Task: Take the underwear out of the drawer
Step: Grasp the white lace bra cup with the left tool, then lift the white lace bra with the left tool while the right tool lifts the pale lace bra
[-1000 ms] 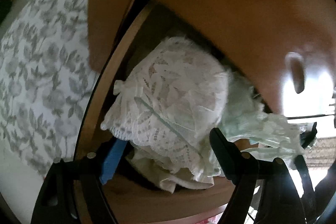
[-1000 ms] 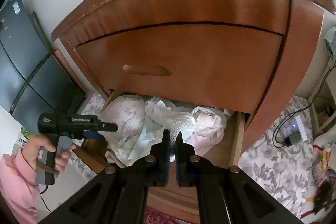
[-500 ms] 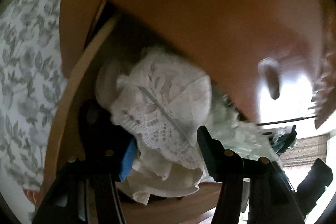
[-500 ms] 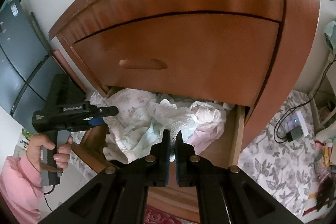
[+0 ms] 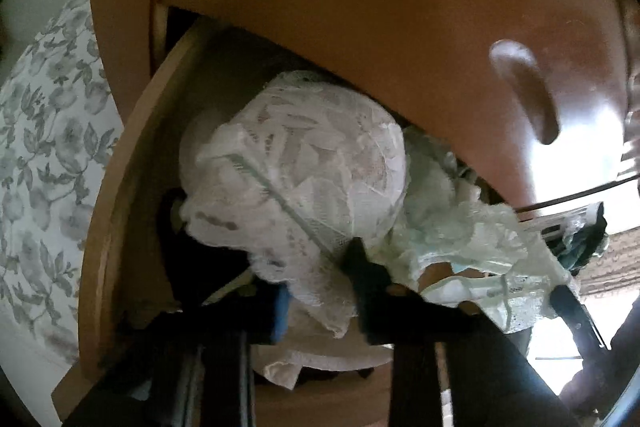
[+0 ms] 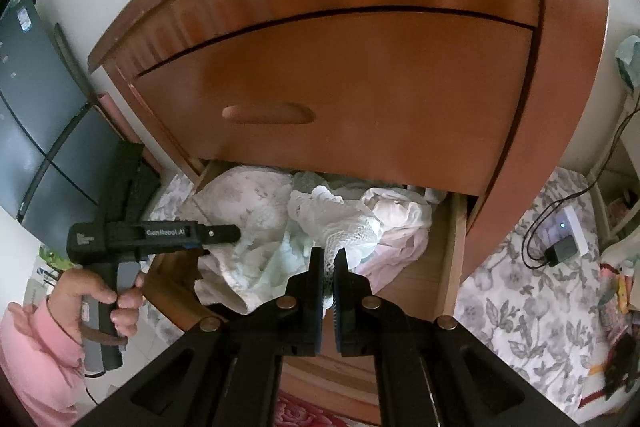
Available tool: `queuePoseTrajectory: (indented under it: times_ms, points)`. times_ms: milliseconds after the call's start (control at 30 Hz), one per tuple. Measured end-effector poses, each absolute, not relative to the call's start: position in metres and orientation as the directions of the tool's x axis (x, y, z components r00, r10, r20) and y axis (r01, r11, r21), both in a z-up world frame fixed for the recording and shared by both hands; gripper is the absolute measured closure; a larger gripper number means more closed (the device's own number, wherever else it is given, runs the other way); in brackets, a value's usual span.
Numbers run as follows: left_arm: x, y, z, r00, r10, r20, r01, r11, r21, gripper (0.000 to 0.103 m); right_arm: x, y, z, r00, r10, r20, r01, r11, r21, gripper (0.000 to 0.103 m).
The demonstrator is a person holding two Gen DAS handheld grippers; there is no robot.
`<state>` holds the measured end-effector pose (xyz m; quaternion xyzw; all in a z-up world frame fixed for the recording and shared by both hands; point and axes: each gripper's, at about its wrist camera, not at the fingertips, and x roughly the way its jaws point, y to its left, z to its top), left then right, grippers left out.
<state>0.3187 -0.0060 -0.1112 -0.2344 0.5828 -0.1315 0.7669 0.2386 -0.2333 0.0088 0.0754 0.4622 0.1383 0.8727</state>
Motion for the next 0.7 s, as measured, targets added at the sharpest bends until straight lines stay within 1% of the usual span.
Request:
queuePoseTrajectory:
  times_ms: [67,200,433,700]
  points:
    - [0.315,-0.006,-0.103,0.309,-0.495,-0.812,-0.051,0.844,-0.534,0.086,0.236,-0.233,0.014,0.549,0.31,-0.776,-0.175,0.951,0.256,0.099]
    - [0.305,-0.01,-0.093,0.327,-0.531,-0.782,-0.016,0.824,-0.566,0.09,0.23,-0.237,0.028,0.58,0.31,-0.753,-0.172,0.951,0.259,0.099]
    - [0.285,-0.015,-0.065,0.373,-0.589,-0.717,0.082,0.791,-0.607,0.092,0.216,-0.245,0.055,0.622,0.297,-0.725,-0.162,0.954,0.252,0.099]
    - [0.256,-0.005,-0.016,0.45,-0.634,-0.629,0.163,0.751,-0.64,0.092,0.2,-0.248,0.089,0.671,0.283,-0.685,-0.156,0.958,0.242,0.099]
